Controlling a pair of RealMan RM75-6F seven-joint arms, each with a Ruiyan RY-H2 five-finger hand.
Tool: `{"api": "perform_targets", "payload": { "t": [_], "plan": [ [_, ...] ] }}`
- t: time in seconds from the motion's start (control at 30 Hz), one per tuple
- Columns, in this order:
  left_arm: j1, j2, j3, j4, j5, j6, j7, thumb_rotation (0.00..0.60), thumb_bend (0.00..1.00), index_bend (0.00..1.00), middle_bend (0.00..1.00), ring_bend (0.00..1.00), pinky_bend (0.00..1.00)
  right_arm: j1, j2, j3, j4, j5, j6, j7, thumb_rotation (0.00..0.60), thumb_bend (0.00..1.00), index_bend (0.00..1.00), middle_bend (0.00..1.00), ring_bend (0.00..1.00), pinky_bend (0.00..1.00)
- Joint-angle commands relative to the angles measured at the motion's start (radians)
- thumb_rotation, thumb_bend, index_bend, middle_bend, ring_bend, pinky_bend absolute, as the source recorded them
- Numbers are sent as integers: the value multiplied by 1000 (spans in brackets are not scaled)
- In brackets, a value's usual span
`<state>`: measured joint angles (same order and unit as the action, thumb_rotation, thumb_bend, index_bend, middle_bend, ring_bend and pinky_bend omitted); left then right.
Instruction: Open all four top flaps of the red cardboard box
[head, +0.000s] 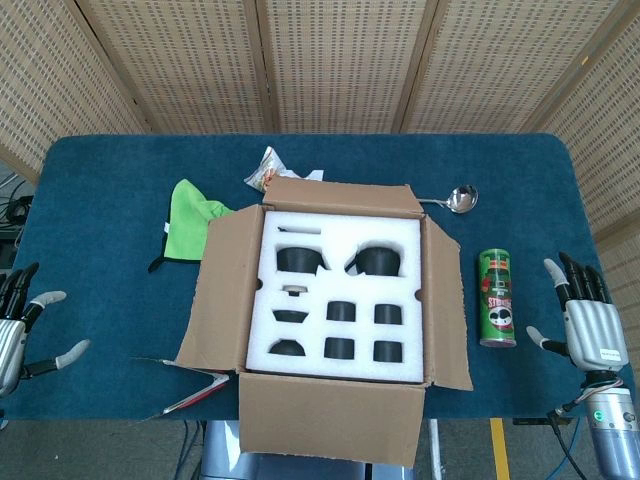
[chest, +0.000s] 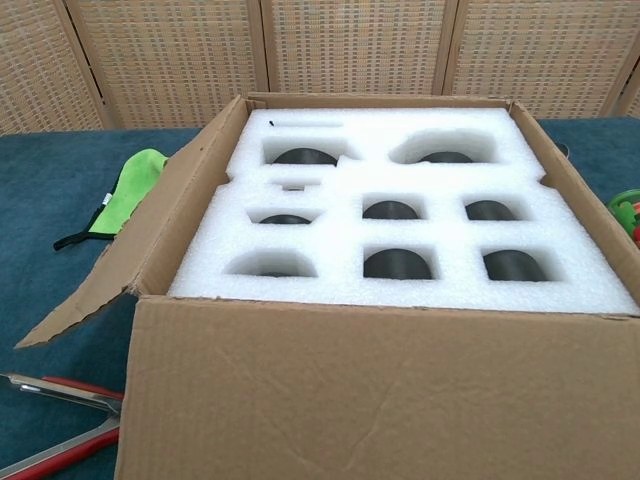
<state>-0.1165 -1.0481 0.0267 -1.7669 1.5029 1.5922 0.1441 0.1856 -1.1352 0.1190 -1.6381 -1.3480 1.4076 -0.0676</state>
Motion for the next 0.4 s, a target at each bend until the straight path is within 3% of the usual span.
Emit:
{"api": "perform_targets", "payload": {
  "t": [0.03, 0.4],
  "plan": [
    [4, 2, 6, -2, 7, -10, 0, 131, 95, 284, 0, 0, 0, -5, -3, -5, 3, -3, 1, 0, 600, 208, 0, 0, 0, 0],
    [-3, 3, 9, -11, 28, -62, 9, 132, 95, 284, 0, 0, 0, -15, -2, -9, 9, -18, 2, 14, 600, 208, 0, 0, 0, 0]
  ]
}}
